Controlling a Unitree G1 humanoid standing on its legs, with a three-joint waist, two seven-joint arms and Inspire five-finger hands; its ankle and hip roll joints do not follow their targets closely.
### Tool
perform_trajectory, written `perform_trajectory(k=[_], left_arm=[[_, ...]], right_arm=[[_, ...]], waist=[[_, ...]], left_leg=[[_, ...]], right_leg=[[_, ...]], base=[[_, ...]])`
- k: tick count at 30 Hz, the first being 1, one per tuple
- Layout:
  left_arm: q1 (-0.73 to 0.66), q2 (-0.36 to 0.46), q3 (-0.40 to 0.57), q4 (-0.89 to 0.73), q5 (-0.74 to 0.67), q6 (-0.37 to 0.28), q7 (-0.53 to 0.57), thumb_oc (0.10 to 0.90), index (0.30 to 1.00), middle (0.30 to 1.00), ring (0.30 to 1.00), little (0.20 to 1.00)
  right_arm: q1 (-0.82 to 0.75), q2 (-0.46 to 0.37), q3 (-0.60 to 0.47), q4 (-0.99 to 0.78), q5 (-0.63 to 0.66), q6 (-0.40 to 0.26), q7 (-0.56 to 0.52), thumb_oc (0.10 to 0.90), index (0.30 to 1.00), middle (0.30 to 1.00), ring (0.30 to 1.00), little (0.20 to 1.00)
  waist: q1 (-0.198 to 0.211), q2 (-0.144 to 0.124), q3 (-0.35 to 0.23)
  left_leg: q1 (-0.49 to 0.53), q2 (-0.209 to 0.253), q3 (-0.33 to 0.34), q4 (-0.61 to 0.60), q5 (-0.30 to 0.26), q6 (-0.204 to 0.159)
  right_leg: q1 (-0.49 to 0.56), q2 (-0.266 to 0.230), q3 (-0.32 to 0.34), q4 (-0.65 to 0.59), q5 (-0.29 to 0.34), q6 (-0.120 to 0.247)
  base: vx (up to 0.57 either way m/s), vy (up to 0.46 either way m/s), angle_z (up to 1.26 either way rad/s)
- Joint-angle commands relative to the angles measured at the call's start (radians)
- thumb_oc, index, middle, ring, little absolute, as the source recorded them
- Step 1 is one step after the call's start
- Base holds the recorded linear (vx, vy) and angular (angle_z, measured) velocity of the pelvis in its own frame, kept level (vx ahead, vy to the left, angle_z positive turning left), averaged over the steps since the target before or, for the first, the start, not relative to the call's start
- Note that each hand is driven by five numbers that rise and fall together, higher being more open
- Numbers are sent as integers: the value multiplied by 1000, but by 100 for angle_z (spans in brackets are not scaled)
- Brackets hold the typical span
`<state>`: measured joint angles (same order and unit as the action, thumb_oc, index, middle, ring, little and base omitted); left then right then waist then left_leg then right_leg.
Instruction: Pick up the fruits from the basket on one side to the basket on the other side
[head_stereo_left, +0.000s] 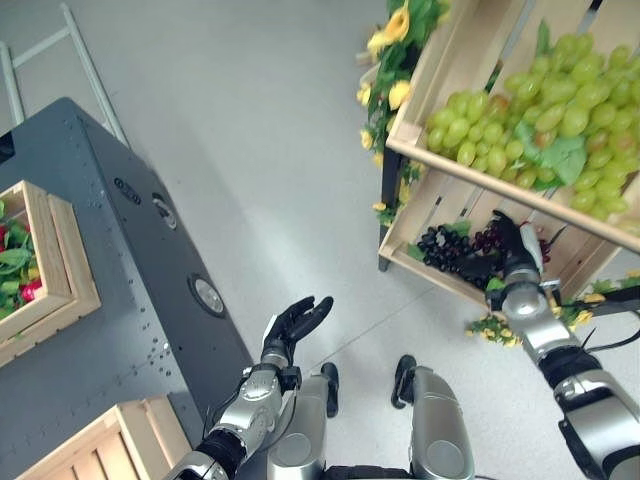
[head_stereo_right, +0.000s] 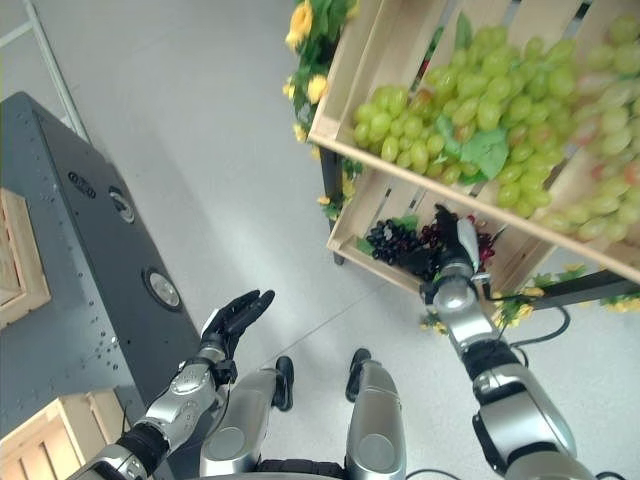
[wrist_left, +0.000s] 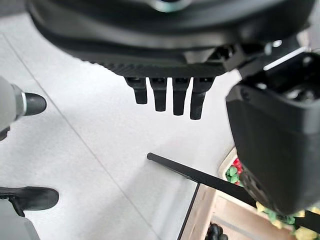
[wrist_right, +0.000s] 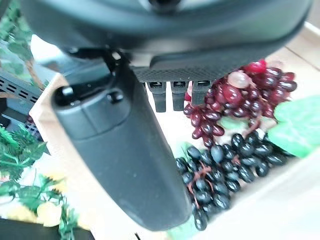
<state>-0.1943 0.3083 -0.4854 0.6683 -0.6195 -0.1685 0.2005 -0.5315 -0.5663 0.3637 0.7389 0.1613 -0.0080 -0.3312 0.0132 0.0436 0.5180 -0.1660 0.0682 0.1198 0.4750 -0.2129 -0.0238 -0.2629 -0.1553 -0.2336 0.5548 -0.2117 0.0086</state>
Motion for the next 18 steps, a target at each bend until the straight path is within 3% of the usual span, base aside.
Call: perform_trajectory(k=[1,9,12,18], left_arm=[[30,-15,21,-11,61,-34,-30,800,900,900,900,900],[70,-49,55,78,121,-5,-62,800,900,900,900,900],[91,-78,87,182,134,56,-101,800,900,900,900,900],[134,-99,104,357,224,93,-96,800,900,900,900,900]], right_arm=[[-30,10,12,-50,-70,-152,41,800,900,900,900,900],[112,86,47,-85,-85,-213,101,800,900,900,900,900],[189,131,63,-90,-99,-256,125,800,900,900,900,900],[325,203,80,-88,-79,-266,169,800,900,900,900,900]], waist=[[-4,-41,-135],[-3,-55,-224],[-6,-55,-271],[-10,-49,-341]], left_leg=[[30,-9,67,-7,-42,68],[129,-29,53,-184,29,57],[170,-43,38,-283,72,50],[228,-59,12,-461,139,44]], right_leg=[[150,1,17,-149,28,-15],[252,26,24,-325,84,2],[281,39,32,-397,115,17],[316,58,35,-511,168,44]], base=[[100,-37,-3],[83,-12,5],[74,42,8],[77,61,7]])
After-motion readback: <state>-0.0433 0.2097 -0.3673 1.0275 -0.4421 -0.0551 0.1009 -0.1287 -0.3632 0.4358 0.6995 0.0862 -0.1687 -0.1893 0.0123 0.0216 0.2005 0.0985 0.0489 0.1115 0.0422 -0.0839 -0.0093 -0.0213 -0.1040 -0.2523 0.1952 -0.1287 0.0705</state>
